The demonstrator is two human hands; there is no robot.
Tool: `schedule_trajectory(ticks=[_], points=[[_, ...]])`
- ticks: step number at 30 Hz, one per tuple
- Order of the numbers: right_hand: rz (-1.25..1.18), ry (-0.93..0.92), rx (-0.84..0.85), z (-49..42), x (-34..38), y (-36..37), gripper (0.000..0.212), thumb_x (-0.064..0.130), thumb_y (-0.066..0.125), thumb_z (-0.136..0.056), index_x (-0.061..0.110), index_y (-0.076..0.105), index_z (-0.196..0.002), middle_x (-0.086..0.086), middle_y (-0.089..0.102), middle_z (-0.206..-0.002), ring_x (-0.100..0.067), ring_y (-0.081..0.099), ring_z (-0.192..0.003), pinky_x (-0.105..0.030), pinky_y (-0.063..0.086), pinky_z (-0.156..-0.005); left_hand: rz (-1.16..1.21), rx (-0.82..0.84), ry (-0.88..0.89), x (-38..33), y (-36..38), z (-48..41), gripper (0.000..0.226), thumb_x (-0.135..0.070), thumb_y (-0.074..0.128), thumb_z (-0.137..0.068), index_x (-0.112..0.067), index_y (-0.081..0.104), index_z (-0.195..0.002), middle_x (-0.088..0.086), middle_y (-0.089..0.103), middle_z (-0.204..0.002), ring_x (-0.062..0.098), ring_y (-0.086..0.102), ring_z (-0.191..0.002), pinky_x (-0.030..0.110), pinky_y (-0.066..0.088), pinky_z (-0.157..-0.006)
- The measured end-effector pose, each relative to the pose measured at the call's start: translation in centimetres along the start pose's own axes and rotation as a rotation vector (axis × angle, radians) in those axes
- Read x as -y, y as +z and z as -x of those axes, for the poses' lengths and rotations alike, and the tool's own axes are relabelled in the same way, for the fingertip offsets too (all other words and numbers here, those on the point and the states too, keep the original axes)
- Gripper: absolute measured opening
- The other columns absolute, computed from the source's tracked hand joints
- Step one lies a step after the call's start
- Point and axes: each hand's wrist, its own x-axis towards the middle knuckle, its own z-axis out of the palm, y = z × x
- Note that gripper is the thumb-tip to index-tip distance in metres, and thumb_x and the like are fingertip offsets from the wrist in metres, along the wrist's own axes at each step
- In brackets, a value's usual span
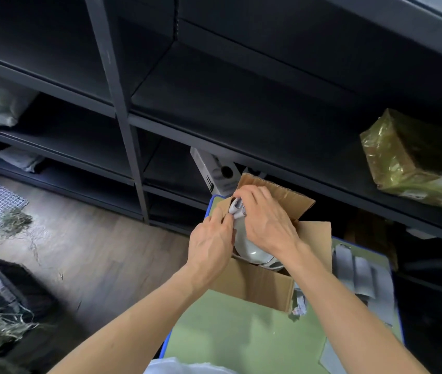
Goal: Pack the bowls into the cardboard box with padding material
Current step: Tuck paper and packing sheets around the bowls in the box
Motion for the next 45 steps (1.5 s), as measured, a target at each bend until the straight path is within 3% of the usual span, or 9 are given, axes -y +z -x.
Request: schedule_trajectory(ticks=[6,10,14,17,23,29,33,40,45], points=[[-0.003,-0.013,-0.099,0.1,-0.4,0.6,0.029,-0.002,0.062,-0.082,0.015,0.069,-0.104,0.001,0.062,-0.099,-0.020,0.054,-0.092,-0.030,0.052,-0.063,-0.037,-0.020,-0.003,0.0,-0.1,-0.2,0.025,-0.016,0.084,-0.070,-0.014,0.065,-0.086,0.000,0.054,-0.080,0.015,0.044,-0.049,0.026,0.019,-0.044],[-0.051,0.063,0.004,-1.0,0.2,1.2,0.034,-0.004,0.060,-0.082,0.014,0.065,-0.111,-0.001,0.064,-0.103,-0.023,0.058,-0.097,-0.041,0.054,-0.077,-0.007,-0.005,-0.030,0.0,0.1,-0.3,0.022,-0.015,0.082,-0.071,-0.014,0.063,-0.081,0.001,0.059,-0.085,0.016,0.045,-0.050,0.025,0.019,-0.046],[-0.163,0.179,0.020,0.0,0.4,0.2,0.035,0.020,0.055,-0.093,0.023,0.050,-0.127,0.002,0.063,-0.118,-0.018,0.057,-0.108,-0.037,0.050,-0.088,0.046,-0.002,-0.039,0.0,0.4,-0.2,0.020,-0.016,0.075,-0.080,-0.013,0.056,-0.078,0.002,0.050,-0.077,0.021,0.043,-0.049,0.028,0.022,-0.042],[-0.149,0.152,-0.063,0.5,0.2,0.6,0.030,0.028,0.062,-0.093,0.023,0.060,-0.122,0.008,0.061,-0.120,-0.014,0.056,-0.110,-0.031,0.050,-0.090,0.063,-0.016,-0.042,0.0,0.6,-0.2,0.017,-0.015,0.072,-0.085,-0.013,0.056,-0.079,0.003,0.048,-0.075,0.021,0.041,-0.049,0.029,0.022,-0.042],[-0.159,0.137,-0.077,-0.2,0.5,1.8,0.023,0.008,0.057,-0.095,0.017,0.067,-0.114,0.005,0.067,-0.115,-0.016,0.060,-0.105,-0.028,0.051,-0.085,0.048,-0.001,-0.064,-0.1,0.5,-0.2,0.015,-0.015,0.075,-0.082,-0.011,0.061,-0.083,0.003,0.053,-0.076,0.020,0.043,-0.048,0.027,0.021,-0.041],[-0.164,0.162,-0.018,-0.3,0.5,1.5,0.023,0.016,0.060,-0.096,0.023,0.061,-0.118,0.010,0.065,-0.115,-0.012,0.057,-0.107,-0.029,0.051,-0.086,0.043,0.015,-0.072,-0.1,0.6,-0.2,0.015,-0.019,0.072,-0.085,-0.014,0.059,-0.078,0.001,0.050,-0.074,0.017,0.035,-0.049,0.027,0.021,-0.042],[-0.127,0.118,-0.174,0.9,0.5,1.4,0.021,0.008,0.065,-0.091,0.015,0.071,-0.110,0.004,0.068,-0.110,-0.016,0.060,-0.100,-0.022,0.047,-0.083,0.047,0.015,-0.068,0.0,0.6,-0.1,0.015,-0.020,0.070,-0.087,-0.014,0.058,-0.079,0.001,0.049,-0.073,0.019,0.039,-0.048,0.028,0.022,-0.042],[-0.078,0.078,-0.096,1.0,0.7,2.3,0.030,-0.002,0.064,-0.086,0.008,0.075,-0.111,-0.005,0.075,-0.104,-0.024,0.066,-0.100,-0.038,0.059,-0.082,0.053,0.024,-0.067,0.0,0.5,-0.2,0.013,-0.016,0.074,-0.082,-0.014,0.062,-0.086,0.000,0.051,-0.074,0.017,0.041,-0.049,0.027,0.021,-0.043],[-0.043,0.142,-0.042,1.1,1.0,2.2,0.027,0.013,0.065,-0.093,0.019,0.074,-0.118,0.004,0.074,-0.112,-0.017,0.058,-0.108,-0.038,0.053,-0.092,0.034,0.053,-0.071,-0.1,0.4,-0.2,0.015,-0.014,0.076,-0.079,-0.016,0.063,-0.086,-0.002,0.051,-0.077,0.014,0.032,-0.053,0.026,0.021,-0.044]])
